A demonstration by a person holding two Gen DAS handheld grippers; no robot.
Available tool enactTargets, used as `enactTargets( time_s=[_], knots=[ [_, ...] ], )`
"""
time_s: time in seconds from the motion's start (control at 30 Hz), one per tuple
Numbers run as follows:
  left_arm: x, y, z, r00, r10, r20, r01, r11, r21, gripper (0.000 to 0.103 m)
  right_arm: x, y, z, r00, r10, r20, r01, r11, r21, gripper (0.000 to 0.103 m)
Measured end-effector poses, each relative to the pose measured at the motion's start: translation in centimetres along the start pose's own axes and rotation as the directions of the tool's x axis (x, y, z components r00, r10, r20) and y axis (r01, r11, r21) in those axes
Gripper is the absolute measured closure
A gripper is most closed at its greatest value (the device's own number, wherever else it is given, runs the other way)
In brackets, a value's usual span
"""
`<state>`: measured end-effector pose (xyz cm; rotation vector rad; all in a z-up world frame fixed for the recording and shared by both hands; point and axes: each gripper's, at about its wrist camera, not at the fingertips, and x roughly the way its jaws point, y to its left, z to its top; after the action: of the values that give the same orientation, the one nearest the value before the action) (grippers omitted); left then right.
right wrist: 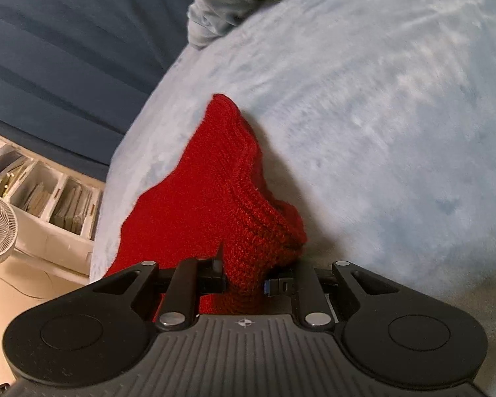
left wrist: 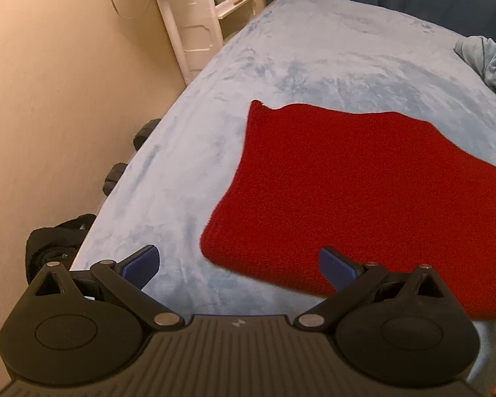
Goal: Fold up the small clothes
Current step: 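Grasp the folded bundle corner with the right tool and adjust it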
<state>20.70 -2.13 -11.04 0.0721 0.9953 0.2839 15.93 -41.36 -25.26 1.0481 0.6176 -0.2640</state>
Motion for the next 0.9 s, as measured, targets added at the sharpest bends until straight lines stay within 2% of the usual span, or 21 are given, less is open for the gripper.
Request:
enactTargets(
  time_s=[0.13, 0.3, 0.4, 0.67, 0.73, 0.8, 0.9],
  knots=[
    [1.6, 1.1, -0.3, 0.999, 0.037, 0.014, -0.037, 0.999, 0.013, 0.0, 1.0, -1.6, 0.0, 0.999, -0.017, -0.041, 0.02, 0.997, 0.075, 0.084],
    [3.6, 3.7, -0.6, 0.999, 0.033, -0.027, -0.033, 0.999, -0.003, 0.0, 0.9, -1.9, -0.1, 0.999, -0.009, -0.049, 0.012, 0.999, 0.051, 0.083],
    [4.9, 4.9, -0.7, 0.996, 0.068, -0.059, -0.066, 0.997, 0.028, 0.0, 0.6, -2.0, 0.3, 0.997, -0.021, -0.077, 0.031, 0.991, 0.133, 0.083],
    [9.9, 7.3, -1.6, 0.996, 0.073, -0.056, -0.066, 0.991, 0.12, 0.0, 0.8, 0.1, -0.4, 0.985, -0.165, -0.047, 0.168, 0.982, 0.086, 0.081],
    [11.3, 8.1, -1.8, 0.994, 0.08, -0.076, -0.071, 0.991, 0.114, 0.0, 0.9, 0.1, -0.5, 0.984, -0.174, -0.046, 0.177, 0.979, 0.099, 0.081],
    [12.4, 9.1, -1.7, 0.99, 0.119, -0.077, -0.112, 0.99, 0.085, 0.0, 0.7, 0.5, -0.3, 0.98, -0.191, -0.05, 0.196, 0.975, 0.106, 0.08],
    [13.9, 10.8, -1.6, 0.986, 0.14, -0.094, -0.138, 0.99, 0.027, 0.0, 0.6, 1.5, -0.1, 0.971, -0.232, -0.054, 0.235, 0.97, 0.068, 0.08]
  ],
)
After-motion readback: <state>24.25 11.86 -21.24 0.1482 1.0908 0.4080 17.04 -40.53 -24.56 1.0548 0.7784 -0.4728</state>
